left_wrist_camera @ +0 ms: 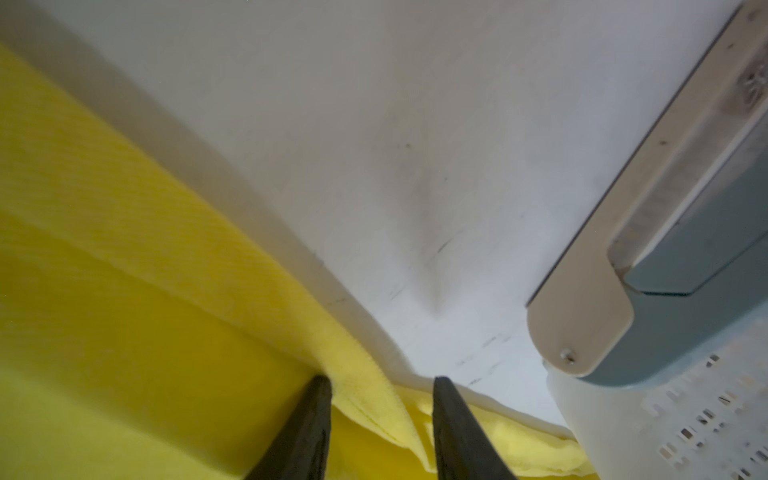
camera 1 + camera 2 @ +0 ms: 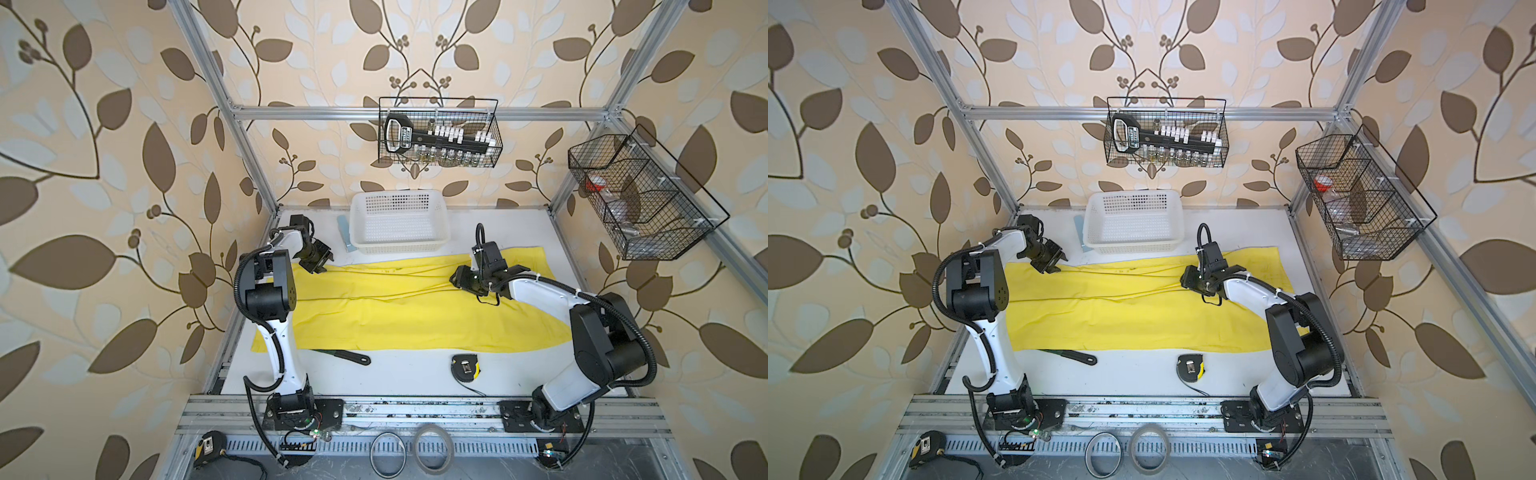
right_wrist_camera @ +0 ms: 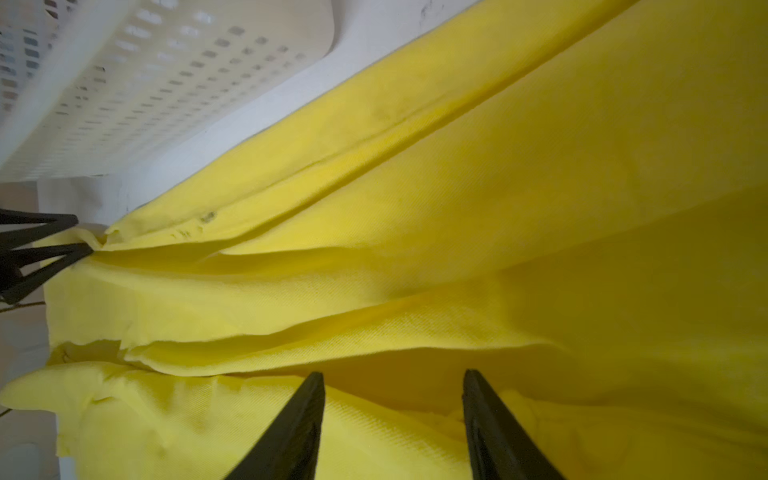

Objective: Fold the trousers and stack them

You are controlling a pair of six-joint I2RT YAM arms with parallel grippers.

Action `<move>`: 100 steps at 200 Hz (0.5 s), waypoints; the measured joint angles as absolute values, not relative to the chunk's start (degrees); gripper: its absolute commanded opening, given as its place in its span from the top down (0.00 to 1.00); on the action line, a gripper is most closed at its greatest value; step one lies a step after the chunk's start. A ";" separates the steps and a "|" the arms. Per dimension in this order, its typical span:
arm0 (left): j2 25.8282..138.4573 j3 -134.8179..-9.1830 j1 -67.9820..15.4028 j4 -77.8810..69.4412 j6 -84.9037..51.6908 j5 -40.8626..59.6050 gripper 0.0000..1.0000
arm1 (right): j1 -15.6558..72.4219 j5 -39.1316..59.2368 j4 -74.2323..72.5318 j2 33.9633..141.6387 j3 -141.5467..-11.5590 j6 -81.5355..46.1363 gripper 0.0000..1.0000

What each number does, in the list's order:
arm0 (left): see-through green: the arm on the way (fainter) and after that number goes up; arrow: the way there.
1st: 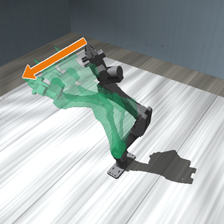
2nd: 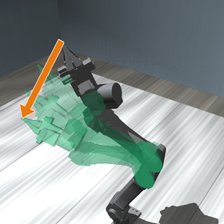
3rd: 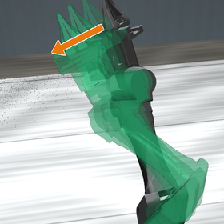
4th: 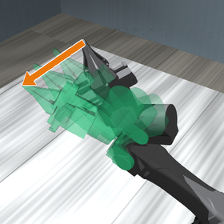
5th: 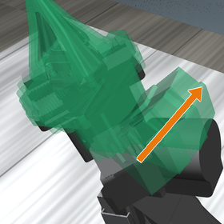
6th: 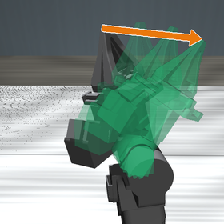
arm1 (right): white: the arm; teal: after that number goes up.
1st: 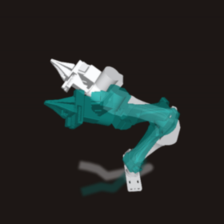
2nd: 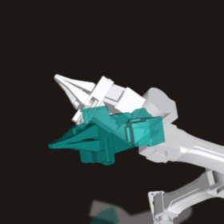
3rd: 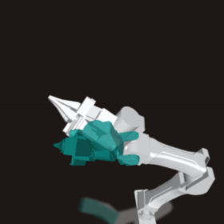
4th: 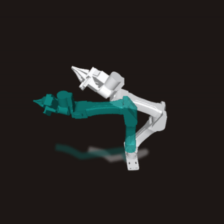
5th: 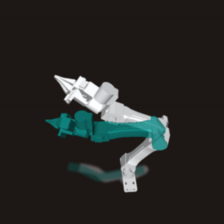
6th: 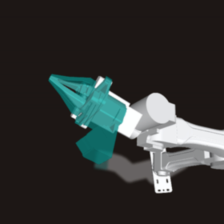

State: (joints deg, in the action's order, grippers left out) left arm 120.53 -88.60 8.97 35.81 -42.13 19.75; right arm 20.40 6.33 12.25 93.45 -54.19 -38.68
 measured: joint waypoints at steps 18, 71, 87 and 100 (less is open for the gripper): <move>121.49 -89.41 8.97 35.94 -42.04 19.66 0.60 | 21.76 5.52 10.68 94.56 -52.25 -39.07 0.47; 124.33 -94.70 8.93 38.65 -40.58 15.86 0.60 | 23.51 3.55 6.50 95.48 -47.79 -39.70 0.48; 125.51 -96.82 8.97 39.46 -40.16 14.44 0.60 | 24.29 2.76 5.37 94.94 -46.76 -39.88 0.48; 126.41 -98.24 8.97 39.70 -39.53 13.72 0.60 | 24.95 2.52 4.82 94.24 -45.80 -40.10 0.48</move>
